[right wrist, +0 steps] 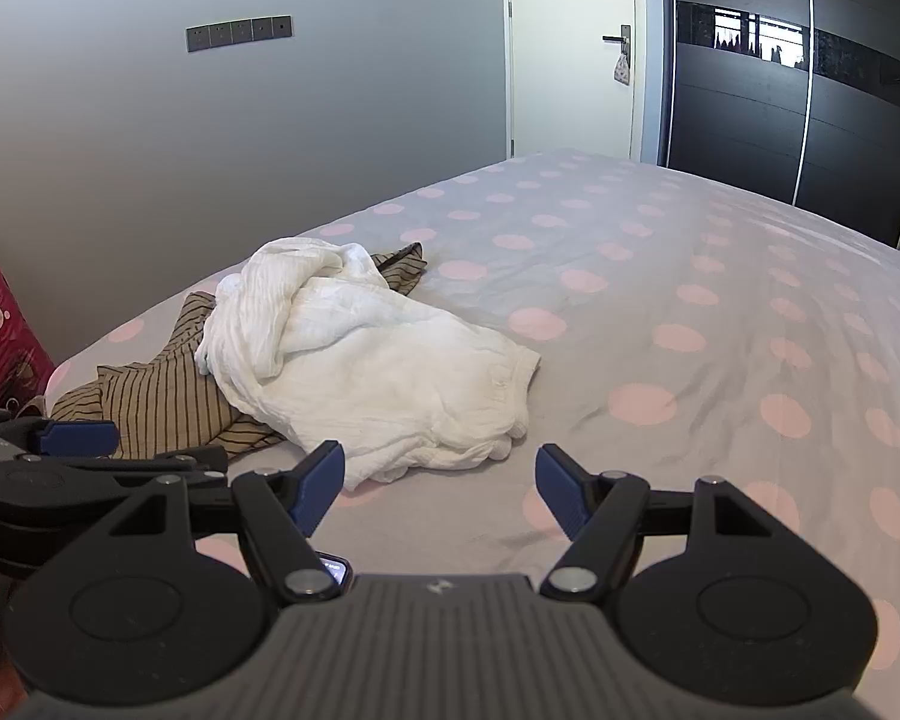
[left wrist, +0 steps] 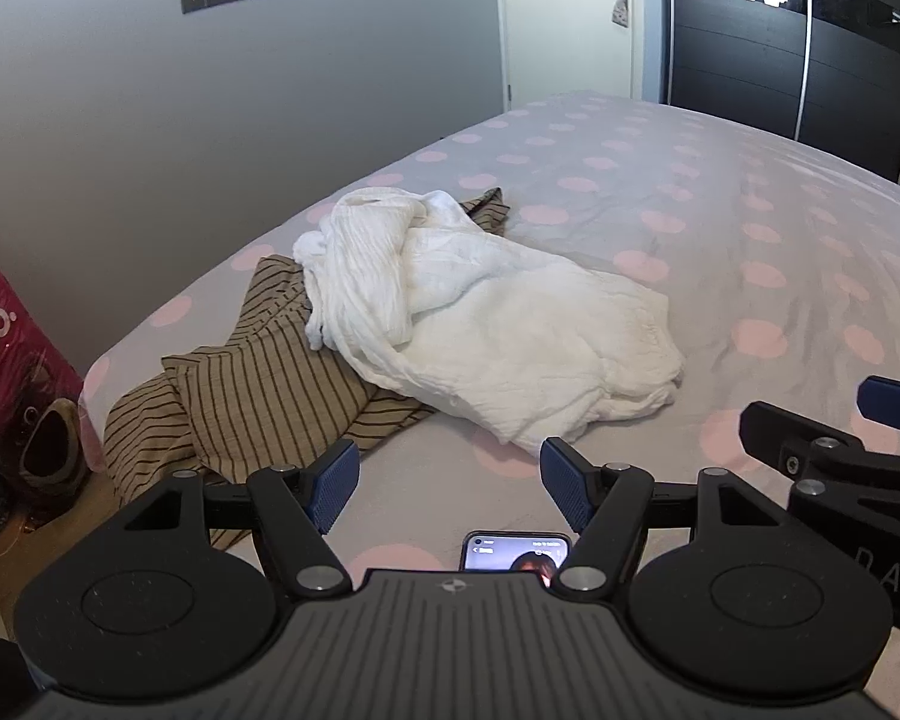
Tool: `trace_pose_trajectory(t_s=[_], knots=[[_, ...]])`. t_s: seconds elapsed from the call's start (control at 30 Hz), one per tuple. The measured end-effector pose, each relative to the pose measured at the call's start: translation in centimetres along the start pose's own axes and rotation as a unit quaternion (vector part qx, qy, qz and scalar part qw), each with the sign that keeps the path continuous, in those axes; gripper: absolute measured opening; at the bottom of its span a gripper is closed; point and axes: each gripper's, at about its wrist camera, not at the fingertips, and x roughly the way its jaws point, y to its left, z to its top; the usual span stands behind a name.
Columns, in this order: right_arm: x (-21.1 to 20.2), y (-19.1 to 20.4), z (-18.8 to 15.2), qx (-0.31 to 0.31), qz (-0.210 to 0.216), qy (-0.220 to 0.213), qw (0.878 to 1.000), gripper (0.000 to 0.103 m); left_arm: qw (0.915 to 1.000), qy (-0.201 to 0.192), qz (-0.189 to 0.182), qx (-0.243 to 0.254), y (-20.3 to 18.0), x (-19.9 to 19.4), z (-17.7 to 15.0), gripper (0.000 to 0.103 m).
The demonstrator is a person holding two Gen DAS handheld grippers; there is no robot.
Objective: Fold clothes
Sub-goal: 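Move both grippers toward the white gauze garment on the bed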
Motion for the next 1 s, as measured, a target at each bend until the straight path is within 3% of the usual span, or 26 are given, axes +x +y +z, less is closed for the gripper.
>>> trace_pose_trajectory(t_s=[1.0], knots=[[0.56, 0.27, -0.28, 0.000, 0.000, 0.010, 1.000, 0.073, 0.9999, 0.005, 0.012, -0.003, 0.37, -0.03, -0.09, 0.065]])
